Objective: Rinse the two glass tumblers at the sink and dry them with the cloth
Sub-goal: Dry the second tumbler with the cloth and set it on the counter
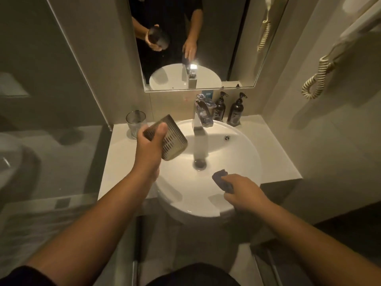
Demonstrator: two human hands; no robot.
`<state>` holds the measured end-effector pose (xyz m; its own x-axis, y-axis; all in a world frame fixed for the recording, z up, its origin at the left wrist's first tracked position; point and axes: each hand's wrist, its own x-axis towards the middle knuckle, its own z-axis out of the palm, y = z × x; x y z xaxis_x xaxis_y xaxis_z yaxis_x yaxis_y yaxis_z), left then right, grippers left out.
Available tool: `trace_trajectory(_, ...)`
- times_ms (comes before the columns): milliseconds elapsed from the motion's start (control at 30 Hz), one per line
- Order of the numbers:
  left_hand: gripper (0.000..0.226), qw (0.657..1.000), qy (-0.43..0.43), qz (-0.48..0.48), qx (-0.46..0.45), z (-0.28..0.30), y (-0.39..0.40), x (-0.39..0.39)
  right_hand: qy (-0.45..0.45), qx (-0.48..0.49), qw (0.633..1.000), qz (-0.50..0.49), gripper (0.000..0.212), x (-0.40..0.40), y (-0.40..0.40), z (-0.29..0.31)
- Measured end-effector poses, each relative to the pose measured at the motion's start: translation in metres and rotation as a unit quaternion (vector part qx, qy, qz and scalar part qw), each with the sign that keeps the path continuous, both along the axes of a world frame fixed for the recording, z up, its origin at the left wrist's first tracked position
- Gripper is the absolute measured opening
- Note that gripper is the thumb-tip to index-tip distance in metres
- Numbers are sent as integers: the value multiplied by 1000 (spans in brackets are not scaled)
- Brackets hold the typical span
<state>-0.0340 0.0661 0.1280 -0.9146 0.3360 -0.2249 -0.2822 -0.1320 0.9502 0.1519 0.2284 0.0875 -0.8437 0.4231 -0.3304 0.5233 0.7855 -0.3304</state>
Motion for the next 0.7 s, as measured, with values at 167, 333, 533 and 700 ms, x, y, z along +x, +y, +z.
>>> trace_trajectory(167, 75, 986, 80, 1, -145, -37, -27, 54, 4, 67, 983, 171, 41, 33, -24, -61)
trace_trajectory(333, 76, 976, 98, 5, -194, -47, -46, 107, 19, 172, 956, 236, 78, 44, -23, -89)
trace_trajectory(533, 87, 964, 151, -12, -221, -58, -65, 149, -38, 102, 966, 234, 98, 38, -13, -85)
trace_trajectory(700, 106, 968, 164, -18, -191, -53, -78, 160, 18, -46, 985, 165, 90, 42, -16, -36)
